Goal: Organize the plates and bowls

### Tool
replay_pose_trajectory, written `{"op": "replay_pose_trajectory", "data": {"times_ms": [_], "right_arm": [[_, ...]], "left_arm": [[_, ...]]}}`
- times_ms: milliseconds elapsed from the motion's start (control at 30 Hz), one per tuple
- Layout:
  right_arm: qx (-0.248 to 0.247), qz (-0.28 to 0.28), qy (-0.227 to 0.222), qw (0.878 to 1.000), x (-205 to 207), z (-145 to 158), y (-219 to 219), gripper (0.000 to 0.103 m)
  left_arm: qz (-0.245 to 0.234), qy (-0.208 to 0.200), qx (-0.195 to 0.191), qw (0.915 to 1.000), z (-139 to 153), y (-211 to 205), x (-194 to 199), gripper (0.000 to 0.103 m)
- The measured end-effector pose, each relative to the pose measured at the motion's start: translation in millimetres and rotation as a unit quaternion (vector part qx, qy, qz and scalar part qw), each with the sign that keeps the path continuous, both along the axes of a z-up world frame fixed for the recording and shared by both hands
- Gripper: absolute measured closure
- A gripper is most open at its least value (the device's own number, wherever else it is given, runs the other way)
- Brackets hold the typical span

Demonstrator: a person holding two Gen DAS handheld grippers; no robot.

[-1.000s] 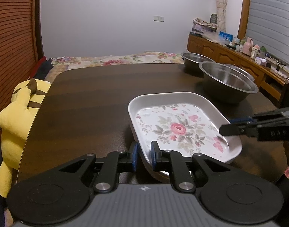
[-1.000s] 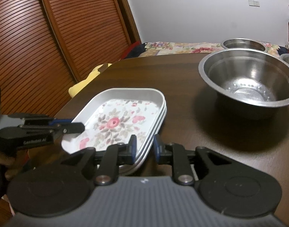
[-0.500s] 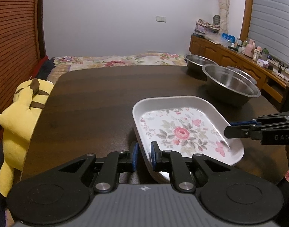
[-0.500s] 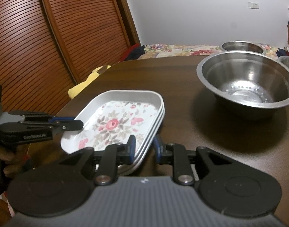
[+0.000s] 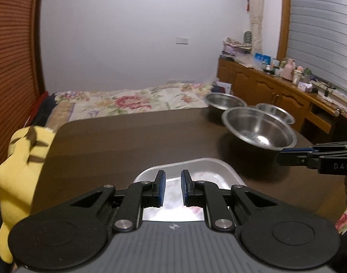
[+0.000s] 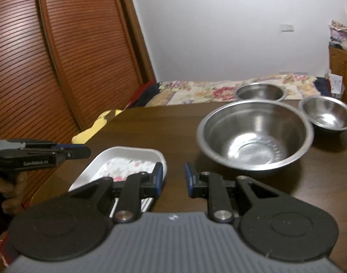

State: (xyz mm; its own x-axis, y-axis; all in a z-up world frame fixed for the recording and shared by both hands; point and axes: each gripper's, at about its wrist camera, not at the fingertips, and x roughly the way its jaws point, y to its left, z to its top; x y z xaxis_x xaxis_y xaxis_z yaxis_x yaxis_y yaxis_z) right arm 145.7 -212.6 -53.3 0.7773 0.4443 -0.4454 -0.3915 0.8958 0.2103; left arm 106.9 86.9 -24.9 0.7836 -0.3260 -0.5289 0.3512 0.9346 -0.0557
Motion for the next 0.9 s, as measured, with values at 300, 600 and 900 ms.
{"op": "replay_pose_trajectory", "data": {"times_ms": [300,600,900], "right_arm": [[0.007,-0.05,-0.022,0.999,0,6,-44,0.08],[0.004,-0.089,-0.048,0.995,7,15,-77,0.08],[-0.009,-0.102,-0.054,0.993,29,11,-89,0.065]], "left_arm": [[-0.051,-0.011,-0.002,0.9986,11,-62,23,0.086],[-0.073,-0.021,-0.01,0.997,15,-110,46,0.064],[-0.075,-0.018,-0.01,0.9969,9,-129,65,0.058]]}}
